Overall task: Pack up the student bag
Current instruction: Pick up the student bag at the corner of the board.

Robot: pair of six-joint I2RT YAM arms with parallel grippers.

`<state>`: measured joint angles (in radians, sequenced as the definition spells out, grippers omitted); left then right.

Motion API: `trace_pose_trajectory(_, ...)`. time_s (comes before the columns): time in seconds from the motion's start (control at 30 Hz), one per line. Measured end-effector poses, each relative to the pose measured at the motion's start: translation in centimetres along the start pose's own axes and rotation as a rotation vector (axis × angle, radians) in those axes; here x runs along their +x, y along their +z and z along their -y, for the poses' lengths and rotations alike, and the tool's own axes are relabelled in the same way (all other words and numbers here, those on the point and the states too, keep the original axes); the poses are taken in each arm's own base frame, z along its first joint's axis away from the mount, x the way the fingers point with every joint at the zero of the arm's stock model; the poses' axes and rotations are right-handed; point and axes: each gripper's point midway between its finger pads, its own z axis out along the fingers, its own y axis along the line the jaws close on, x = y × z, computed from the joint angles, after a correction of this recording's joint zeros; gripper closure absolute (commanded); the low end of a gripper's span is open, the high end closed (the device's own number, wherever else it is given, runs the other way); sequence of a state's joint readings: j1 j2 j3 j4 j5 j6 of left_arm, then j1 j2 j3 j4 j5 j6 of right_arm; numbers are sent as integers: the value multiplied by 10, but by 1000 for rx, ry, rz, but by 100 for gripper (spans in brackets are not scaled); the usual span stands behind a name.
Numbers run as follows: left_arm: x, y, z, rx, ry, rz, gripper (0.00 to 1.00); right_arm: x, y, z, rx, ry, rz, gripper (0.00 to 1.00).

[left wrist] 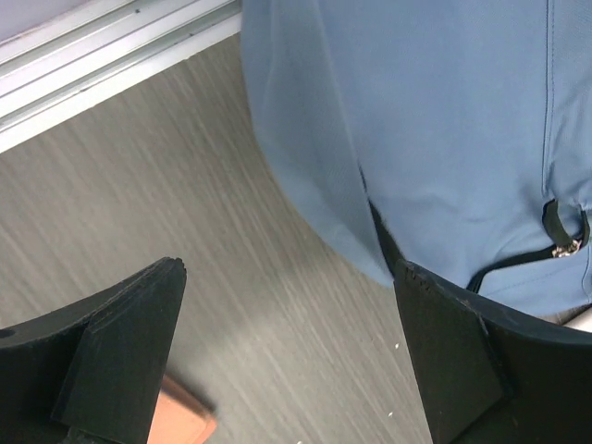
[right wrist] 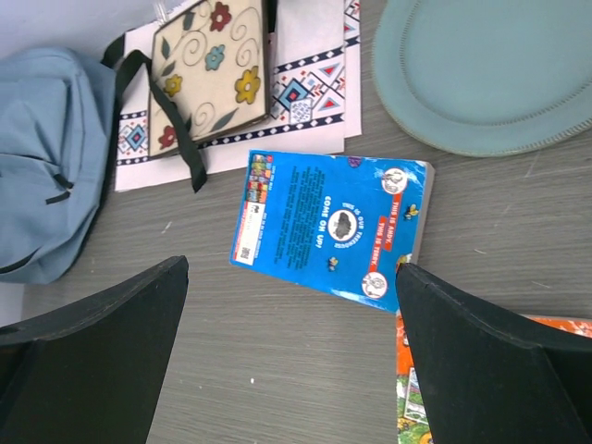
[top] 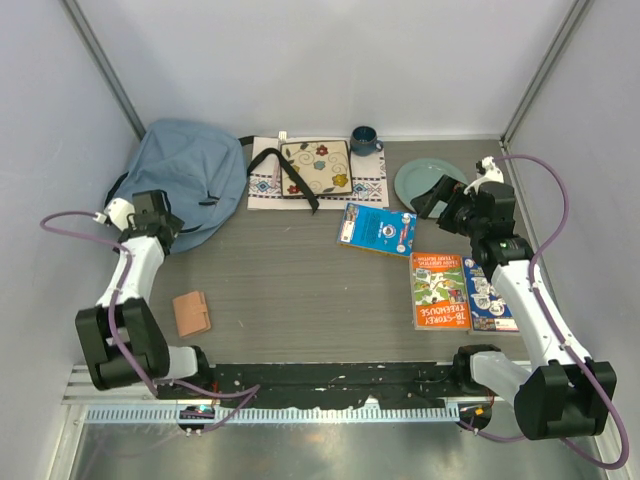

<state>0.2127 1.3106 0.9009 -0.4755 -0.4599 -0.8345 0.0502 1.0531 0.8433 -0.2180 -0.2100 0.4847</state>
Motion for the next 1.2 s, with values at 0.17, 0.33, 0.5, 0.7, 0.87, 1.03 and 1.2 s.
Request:
trace_pose_trajectory(0.17,-2,24,12,16,-22,-30,0,-3,0,-9,-42,21,7,0)
trace_pose_trajectory(0.33,-6,41,12,29,-73,-44,6,-4,1,-15,-73,39,9,0)
trace_pose_trajectory(0.5,1,54,22,72,-81,-84,56,-1,7,-19,-104,60,-7,1)
trace_pose_trajectory(0.7,-2,48,30,120,-85,-80,97,7,14,-19,-116,70,-45,1)
trace_pose_trajectory(0.87,-22,23,38,186,-101,-32,100,7,14,-24,-144,74,-45,1)
trace_pose_trajectory(1.03,-54,-25,53,326,-122,34,100,10,17,-32,-199,99,-58,1)
trace_pose_trajectory(1.2,-86,-85,66,494,-135,114,100,23,27,-39,-273,160,-103,0)
